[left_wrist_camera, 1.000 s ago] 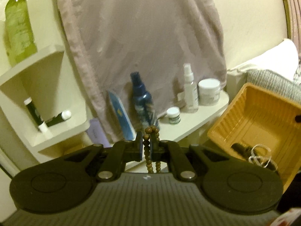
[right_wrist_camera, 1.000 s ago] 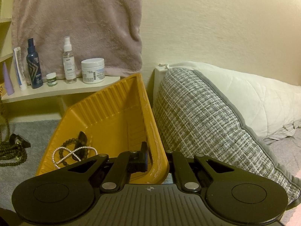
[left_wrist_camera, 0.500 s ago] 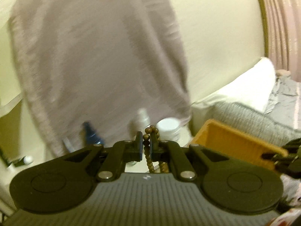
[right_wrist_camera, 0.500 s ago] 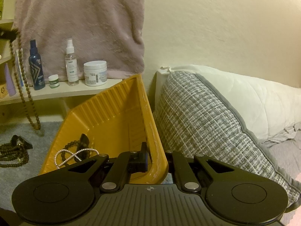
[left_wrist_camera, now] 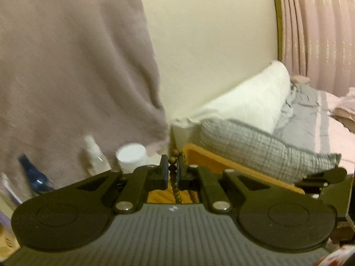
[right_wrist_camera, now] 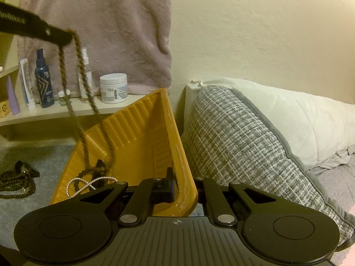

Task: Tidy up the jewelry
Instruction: 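Lower the brown bead necklace into the orange tray and release it, then grasp the dark bead necklace with the black ring using the left gripper, then lift the dark bead necklace high with the left gripper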

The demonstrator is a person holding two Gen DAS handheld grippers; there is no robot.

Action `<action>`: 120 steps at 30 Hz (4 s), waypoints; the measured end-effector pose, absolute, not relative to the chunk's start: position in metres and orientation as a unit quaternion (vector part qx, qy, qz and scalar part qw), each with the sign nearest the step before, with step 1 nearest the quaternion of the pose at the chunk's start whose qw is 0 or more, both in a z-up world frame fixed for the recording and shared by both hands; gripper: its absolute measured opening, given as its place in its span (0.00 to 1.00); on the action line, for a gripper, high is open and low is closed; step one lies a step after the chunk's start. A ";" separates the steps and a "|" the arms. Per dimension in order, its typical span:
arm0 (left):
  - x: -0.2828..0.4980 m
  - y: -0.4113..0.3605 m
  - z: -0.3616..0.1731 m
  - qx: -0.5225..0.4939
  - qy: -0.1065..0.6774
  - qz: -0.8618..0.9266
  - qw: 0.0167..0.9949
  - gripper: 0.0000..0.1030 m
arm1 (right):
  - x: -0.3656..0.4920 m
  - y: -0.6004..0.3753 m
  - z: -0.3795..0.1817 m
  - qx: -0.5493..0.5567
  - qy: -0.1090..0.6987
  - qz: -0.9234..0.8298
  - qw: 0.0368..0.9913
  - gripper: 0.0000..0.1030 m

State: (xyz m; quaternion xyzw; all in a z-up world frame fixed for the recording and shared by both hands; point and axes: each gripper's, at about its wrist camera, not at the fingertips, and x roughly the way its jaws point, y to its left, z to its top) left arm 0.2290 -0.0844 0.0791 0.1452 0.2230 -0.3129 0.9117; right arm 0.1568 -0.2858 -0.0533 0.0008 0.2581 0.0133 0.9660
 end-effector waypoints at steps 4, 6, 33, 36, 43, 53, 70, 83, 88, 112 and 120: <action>0.235 -0.097 0.053 0.161 0.253 -0.320 0.899 0.06 | 0.158 -0.286 -0.054 0.001 0.260 0.012 0.966 0.06; 0.239 -0.103 0.040 0.167 0.267 -0.324 0.892 0.06 | 0.158 -0.286 -0.054 0.001 0.261 0.011 0.965 0.06; 0.237 -0.070 0.015 0.160 0.291 -0.290 0.897 0.28 | 0.159 -0.290 -0.056 0.004 0.262 0.010 0.965 0.06; 0.232 -0.052 0.015 0.163 0.289 -0.265 0.905 0.28 | 0.159 -0.290 -0.056 0.004 0.263 0.010 0.965 0.06; 0.213 0.001 0.006 0.155 0.293 -0.188 0.925 0.29 | 0.158 -0.288 -0.056 0.003 0.262 0.009 0.965 0.06; 0.186 0.069 -0.017 0.126 0.322 -0.099 0.933 0.29 | 0.159 -0.288 -0.056 0.001 0.261 0.009 0.965 0.06; 0.153 0.081 -0.067 0.179 0.364 -0.087 0.910 0.29 | 0.159 -0.286 -0.056 -0.003 0.263 0.007 0.965 0.06; 0.167 0.084 -0.091 0.238 0.369 -0.071 0.895 0.26 | 0.161 -0.289 -0.059 -0.006 0.267 0.004 0.964 0.06; 0.174 0.081 -0.100 0.311 0.365 -0.089 0.873 0.22 | 0.162 -0.290 -0.060 -0.006 0.269 0.002 0.963 0.07; 0.182 0.069 -0.105 0.472 0.350 -0.192 0.786 0.06 | 0.165 -0.291 -0.060 -0.006 0.270 0.002 0.963 0.07; 0.174 0.085 -0.054 0.421 0.289 -0.153 0.846 0.06 | 0.164 -0.289 -0.058 -0.007 0.267 0.004 0.964 0.07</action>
